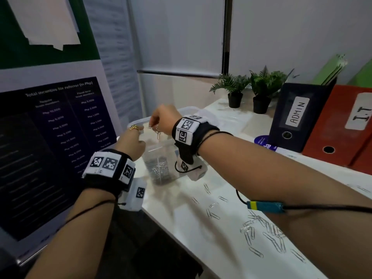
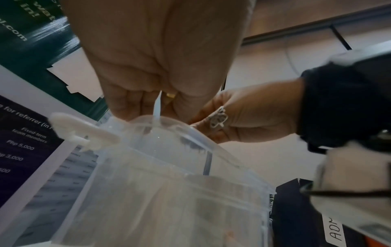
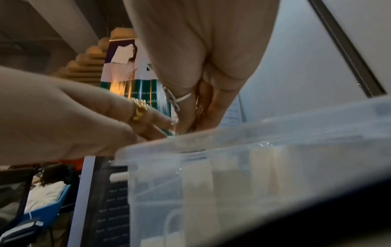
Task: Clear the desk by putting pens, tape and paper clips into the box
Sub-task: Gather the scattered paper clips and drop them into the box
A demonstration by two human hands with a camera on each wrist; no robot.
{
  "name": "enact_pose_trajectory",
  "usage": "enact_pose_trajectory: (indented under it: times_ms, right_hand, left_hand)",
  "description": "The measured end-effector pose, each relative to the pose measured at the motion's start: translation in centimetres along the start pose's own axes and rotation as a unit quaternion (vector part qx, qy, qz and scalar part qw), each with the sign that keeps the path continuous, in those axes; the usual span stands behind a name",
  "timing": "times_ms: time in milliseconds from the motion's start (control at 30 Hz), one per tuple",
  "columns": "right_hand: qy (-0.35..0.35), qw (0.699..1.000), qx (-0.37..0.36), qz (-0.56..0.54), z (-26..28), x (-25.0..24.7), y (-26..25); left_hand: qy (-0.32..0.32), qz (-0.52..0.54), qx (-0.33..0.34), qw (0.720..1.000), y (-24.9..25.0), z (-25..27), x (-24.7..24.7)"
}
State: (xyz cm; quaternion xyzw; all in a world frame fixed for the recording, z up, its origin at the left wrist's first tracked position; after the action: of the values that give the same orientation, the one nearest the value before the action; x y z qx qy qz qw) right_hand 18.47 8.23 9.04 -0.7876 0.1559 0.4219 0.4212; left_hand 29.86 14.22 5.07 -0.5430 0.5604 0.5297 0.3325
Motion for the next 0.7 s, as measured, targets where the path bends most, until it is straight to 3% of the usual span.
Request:
enact_pose_trajectory:
  times_ms: [167, 433, 600, 700]
  right_hand:
    - [-0.054, 0.998, 0.039, -0.001, -0.7, 2.3, 0.5]
    - [-0.026, 0.999, -0.011, -0.025, 1.3, 1.4, 0.5]
    - [0.053, 0.998, 0.002, -0.024, 6.7, -2.4, 3.6]
    - [0.055, 0.997, 0.048, -0.010, 11.9, -4.1, 7.0]
  left_hand:
    - [0.044, 0.037, 0.010, 0.998, -0.9, 1.0, 0.3]
    - [0.088, 0.038, 0.038, 0.995, -0.7, 1.5, 0.4]
    - [0.157, 0.031, 0.096, 0.982, 1.6, 3.4, 0.7]
    - [0.149, 0.025, 0.166, 0.975, 3.7, 5.5, 1.5]
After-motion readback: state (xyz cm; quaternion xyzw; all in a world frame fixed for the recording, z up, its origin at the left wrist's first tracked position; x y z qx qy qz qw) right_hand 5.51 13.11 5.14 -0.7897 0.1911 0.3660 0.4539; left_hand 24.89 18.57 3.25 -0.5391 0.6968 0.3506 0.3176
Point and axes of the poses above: each hand's wrist, its own z-axis away from the middle knuckle, its own x-axis out of the palm, y = z × x, the point moved 1 cm from there along -z, towards the middle knuckle, and after that the axes turned 12 degrees about -z, right-handed, at the moved point
